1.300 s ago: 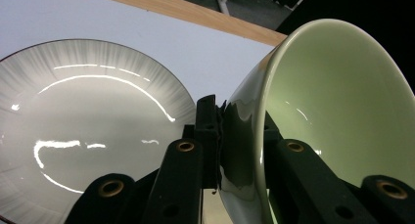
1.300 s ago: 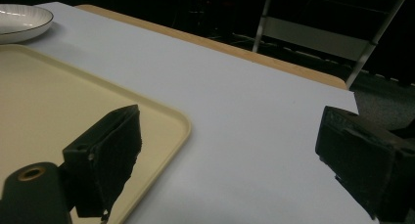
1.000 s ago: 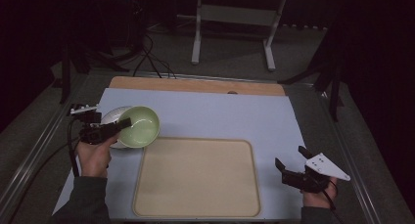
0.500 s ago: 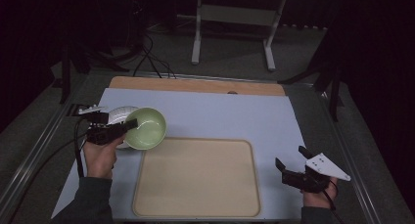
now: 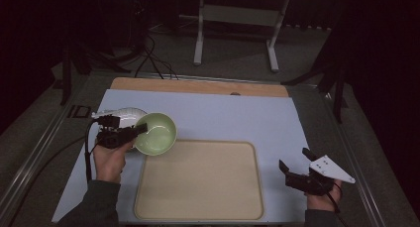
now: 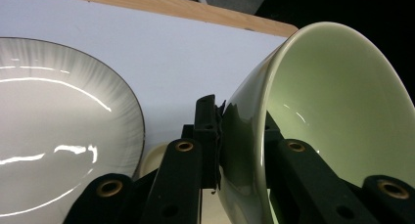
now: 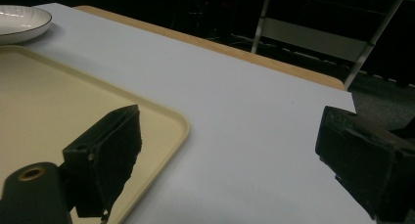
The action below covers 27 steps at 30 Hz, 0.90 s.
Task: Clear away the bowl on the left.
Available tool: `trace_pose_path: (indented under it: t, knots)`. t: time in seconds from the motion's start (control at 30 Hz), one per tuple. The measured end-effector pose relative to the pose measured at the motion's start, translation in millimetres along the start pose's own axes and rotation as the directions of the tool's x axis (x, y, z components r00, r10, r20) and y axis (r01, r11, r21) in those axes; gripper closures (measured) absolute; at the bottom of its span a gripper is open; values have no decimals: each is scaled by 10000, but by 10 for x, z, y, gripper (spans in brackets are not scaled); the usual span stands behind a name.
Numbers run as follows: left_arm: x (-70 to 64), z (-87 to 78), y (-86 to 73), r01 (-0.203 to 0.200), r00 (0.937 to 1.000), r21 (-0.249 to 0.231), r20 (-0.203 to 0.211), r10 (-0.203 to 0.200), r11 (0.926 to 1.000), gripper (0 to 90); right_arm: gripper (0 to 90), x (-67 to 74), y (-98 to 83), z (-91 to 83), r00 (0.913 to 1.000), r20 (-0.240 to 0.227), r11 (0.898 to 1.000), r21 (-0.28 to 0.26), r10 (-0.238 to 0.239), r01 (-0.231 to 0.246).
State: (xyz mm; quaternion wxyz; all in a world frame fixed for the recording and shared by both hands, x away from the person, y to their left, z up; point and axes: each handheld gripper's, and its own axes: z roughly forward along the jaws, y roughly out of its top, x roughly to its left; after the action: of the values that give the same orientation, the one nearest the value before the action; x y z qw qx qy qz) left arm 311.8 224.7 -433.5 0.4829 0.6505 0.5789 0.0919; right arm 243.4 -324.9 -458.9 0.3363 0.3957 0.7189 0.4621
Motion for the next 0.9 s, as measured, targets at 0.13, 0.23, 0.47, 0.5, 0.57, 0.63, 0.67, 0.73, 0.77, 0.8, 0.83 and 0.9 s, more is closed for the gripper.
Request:
trace_pose_path:
  t: [0.13, 0.23, 0.47, 0.5, 0.57, 0.63, 0.67, 0.73, 0.77, 0.8, 0.83, 0.9]
  knots:
    - [-31, 27, -12, -94, 10000, 65, 20, 93, 9999, 800, 95, -1, 0, 0, 10000, -2, 10000, -4, 2, -2]
    - [-53, 50, -23, -139, 9999, 80, 52, 138, 9999, 799, 95, -1, 0, 0, 10000, 0, 10000, -8, -2, 2]
    - [-100, 101, -47, -219, 9997, 148, 134, 217, 9996, 799, 95, -1, 0, 0, 10000, 5, 10000, 0, -2, 2]
    - [-107, 108, -51, -241, 9996, 155, 154, 239, 9996, 798, 95, 0, 0, 0, 10000, 2, 10000, -6, -5, 5]
    - [-120, 121, -57, -282, 9995, 173, 175, 279, 9995, 798, 95, -1, 0, 0, 10000, 3, 10000, -5, -7, 7]
    - [-131, 137, -66, -354, 9993, 206, 163, 351, 9992, 798, 95, -2, 1, 0, 10000, 2, 10000, 0, -6, 6]
    - [-131, 137, -66, -354, 9993, 206, 163, 351, 9992, 798, 95, -2, 1, 0, 10000, 2, 10000, 0, -6, 6]
    - [-144, 157, -76, -422, 9990, 260, 125, 419, 9988, 797, 95, -2, 1, -1, 10000, 6, 10000, -5, -13, 13]
    - [-151, 169, -83, -459, 9989, 305, 109, 456, 9985, 797, 95, -2, 1, -1, 10000, 5, 10000, -1, -6, 6]
    - [-164, 187, -93, -485, 9988, 347, 122, 481, 9982, 797, 95, -2, 0, 0, 10000, 9, 10000, -8, -10, 10]
    - [-171, 197, -98, -520, 9986, 385, 120, 516, 9979, 796, 95, -2, 1, -1, 10000, 7, 10000, -3, -12, 12]
    - [-179, 206, -104, -538, 9985, 417, 156, 532, 9977, 796, 95, -2, 1, -1, 10000, 8, 10000, -4, -13, 13]
